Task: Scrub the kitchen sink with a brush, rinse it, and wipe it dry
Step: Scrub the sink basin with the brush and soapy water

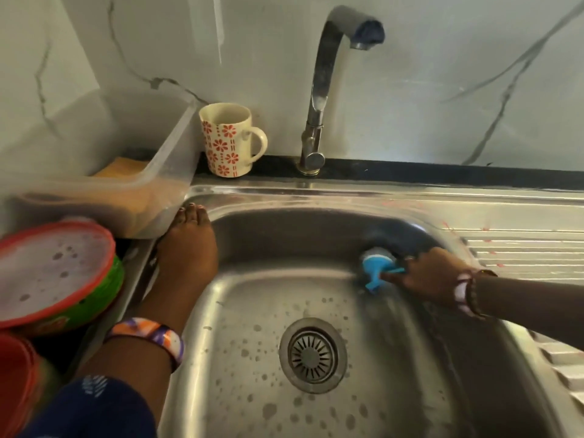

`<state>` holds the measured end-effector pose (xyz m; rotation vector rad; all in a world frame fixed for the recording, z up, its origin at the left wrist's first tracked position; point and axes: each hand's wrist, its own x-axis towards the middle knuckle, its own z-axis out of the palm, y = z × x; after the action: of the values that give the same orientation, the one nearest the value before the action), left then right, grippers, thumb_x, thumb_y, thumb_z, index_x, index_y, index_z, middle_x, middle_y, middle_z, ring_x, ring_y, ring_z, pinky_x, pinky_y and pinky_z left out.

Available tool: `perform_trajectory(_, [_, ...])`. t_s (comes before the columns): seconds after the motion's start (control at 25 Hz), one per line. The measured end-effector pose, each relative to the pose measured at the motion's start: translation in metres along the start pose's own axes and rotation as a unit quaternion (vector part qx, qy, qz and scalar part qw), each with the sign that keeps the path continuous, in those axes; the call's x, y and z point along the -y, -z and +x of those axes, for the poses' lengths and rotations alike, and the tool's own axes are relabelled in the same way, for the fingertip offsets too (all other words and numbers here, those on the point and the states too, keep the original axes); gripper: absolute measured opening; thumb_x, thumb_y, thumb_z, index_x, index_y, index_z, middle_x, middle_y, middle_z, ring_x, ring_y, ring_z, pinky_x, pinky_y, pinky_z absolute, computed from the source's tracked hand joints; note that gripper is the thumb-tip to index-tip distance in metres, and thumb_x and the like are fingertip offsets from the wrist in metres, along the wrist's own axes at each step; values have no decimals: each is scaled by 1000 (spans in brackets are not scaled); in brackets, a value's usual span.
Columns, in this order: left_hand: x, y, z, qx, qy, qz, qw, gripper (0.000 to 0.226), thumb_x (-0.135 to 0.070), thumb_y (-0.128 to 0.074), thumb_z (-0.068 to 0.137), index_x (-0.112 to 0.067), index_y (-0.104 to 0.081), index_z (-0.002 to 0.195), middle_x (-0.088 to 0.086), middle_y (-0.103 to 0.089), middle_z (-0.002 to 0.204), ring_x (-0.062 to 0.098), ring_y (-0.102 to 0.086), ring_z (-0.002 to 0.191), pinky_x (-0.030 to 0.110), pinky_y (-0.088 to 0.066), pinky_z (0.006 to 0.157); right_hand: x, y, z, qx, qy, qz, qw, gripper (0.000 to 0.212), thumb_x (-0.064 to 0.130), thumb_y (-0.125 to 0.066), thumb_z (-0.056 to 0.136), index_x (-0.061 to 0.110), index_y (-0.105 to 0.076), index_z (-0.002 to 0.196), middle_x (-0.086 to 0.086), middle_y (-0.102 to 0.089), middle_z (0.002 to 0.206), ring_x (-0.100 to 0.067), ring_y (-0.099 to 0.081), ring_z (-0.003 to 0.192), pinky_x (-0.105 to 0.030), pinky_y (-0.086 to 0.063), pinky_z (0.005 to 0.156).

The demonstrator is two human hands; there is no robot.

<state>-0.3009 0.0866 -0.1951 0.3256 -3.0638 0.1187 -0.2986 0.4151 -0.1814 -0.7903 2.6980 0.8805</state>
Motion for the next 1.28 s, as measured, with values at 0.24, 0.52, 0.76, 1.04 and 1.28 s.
perform_trajectory(0.24, [3, -4, 7, -9, -7, 15, 1000, 59, -7, -39, 95, -4, -14, 149, 14, -18, 155, 26, -21, 143, 35, -26, 115, 103, 65, 103, -203, 248, 5, 947, 25, 46, -63, 84, 31, -70, 102, -1, -71, 77, -18, -69, 67, -24, -49, 53])
perform_trajectory(0.52, [0, 19, -10, 40, -23, 21, 999, 57, -9, -36, 97, -1, -14, 149, 16, -19, 155, 26, -21, 144, 32, -21, 115, -12, 63, -4, -130, 66, -51, 988, 50, 58, -21, 94, 43, -41, 138, -6, -67, 96, -19, -68, 75, -26, -46, 55])
perform_trajectory(0.76, [2, 81, -72, 38, 4, -108, 993, 27, -23, -45, 94, -13, -59, 115, 8, -61, 121, 25, -58, 113, 32, -46, 88, 32, 88, -63, -256, -43, 294, 920, 46, 56, -26, 88, 56, -22, 134, 13, -70, 105, -13, -67, 92, -31, -51, 80])
perform_trajectory(1.04, [94, 113, -152, 59, 227, 14, 972, 52, -31, -38, 95, -2, -38, 139, 22, -32, 147, 35, -24, 139, 39, -23, 113, 170, 224, 6, -292, 195, 615, 706, 39, 19, -50, 95, 17, -53, 133, 31, -65, 80, 13, -60, 81, -15, -42, 85])
perform_trajectory(1.28, [105, 112, -169, 70, 157, 30, 985, 44, -36, -38, 97, -9, -58, 125, 14, -56, 130, 31, -51, 122, 35, -39, 100, 212, 260, 45, -233, 179, 532, 794, 47, 10, -42, 95, 22, -45, 140, 6, -37, 150, -16, -37, 136, -13, -25, 101])
